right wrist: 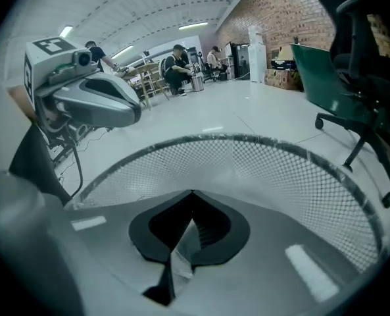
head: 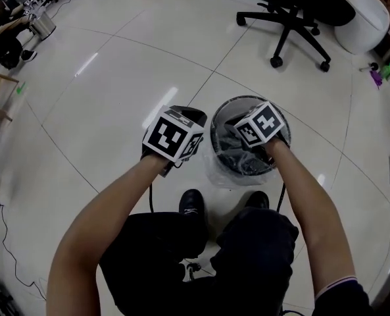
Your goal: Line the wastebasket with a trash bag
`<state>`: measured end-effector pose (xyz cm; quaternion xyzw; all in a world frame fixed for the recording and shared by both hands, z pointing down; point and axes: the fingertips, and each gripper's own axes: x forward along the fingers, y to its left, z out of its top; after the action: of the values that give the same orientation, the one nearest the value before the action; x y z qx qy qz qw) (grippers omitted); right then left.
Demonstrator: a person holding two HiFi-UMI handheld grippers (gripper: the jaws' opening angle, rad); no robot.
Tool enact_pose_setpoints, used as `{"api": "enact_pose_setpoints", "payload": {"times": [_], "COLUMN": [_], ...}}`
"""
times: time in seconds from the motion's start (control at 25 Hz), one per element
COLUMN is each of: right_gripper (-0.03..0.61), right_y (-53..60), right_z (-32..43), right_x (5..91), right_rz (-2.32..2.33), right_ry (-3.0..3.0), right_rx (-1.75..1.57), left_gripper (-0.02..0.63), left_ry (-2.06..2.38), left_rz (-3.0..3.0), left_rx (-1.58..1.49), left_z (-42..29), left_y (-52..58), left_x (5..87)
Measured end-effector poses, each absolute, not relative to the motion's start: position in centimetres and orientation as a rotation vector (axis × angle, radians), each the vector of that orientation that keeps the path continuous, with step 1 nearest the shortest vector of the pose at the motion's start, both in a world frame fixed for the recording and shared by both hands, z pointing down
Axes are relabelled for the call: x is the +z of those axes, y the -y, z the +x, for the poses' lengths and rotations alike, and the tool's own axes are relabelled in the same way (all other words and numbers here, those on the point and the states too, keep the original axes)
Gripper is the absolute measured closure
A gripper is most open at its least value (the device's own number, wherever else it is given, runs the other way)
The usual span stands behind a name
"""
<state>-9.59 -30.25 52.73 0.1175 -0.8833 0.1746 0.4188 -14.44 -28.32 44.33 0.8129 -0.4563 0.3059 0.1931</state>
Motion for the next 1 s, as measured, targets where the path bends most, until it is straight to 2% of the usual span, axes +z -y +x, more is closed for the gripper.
{"api": "enact_pose_setpoints", "payload": {"times": [0.56,1.0], "right_gripper": [0.577,0.577], "right_y": [30.8,30.6], "right_z": [-9.4,-9.6], "right_x": [59.1,59.9], "right_rz": [0.331,0.328], "right_ry": [2.135,2.122], "right_rx": [0.476,0.479], "left_gripper": [0.603,0.603], "left_ry": [1.188,1.178], "left_rz": [2.266,2.247], "left_rx": [0.869,0.861], "left_z": [-14.5,-14.8], "left_y": [27.1,26.8], "left_x": [46.7,47.2]}}
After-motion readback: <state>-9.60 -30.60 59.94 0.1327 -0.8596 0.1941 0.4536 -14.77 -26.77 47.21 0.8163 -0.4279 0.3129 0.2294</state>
